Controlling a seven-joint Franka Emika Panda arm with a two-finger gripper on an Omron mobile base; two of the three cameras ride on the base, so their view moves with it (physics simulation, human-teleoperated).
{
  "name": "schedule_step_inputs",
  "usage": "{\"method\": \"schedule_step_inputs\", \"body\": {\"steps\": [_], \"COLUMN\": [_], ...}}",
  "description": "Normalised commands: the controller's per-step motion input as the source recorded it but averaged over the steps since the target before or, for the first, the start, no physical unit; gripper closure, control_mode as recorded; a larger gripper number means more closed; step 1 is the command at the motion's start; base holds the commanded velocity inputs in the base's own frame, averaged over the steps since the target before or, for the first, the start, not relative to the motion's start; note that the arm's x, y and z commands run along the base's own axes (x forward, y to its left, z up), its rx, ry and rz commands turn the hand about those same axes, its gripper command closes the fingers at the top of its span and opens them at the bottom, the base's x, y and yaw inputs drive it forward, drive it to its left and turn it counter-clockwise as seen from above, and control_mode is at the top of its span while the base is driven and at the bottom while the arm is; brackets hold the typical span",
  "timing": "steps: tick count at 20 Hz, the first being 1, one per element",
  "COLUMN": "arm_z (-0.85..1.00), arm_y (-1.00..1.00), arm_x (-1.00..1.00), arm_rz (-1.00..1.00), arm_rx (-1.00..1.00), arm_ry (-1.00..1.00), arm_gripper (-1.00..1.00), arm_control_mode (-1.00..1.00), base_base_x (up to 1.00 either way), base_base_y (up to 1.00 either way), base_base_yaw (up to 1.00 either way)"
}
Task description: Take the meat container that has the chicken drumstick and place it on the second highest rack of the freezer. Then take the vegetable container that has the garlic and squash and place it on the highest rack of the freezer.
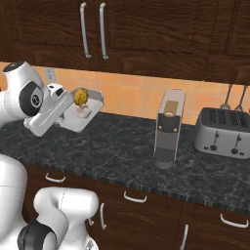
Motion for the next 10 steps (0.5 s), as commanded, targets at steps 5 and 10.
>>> {"method": "schedule_step_inputs", "body": {"steps": [5,10], "arm_z": [0.07,-0.14], "arm_y": [-0.01,-0.14], "arm_x": [-0.04,-0.25], "arm_rz": [0.0,0.07], "arm_rx": [0.0,0.02], "arm_ry": [0.01,0.0], "arm_gripper": [1.0,1.0], "arm_control_mode": [-1.0,-1.0], "base_base_x": [0.0,0.0], "base_base_y": [0.0,0.0], "base_base_yaw": [0.0,0.0]}}
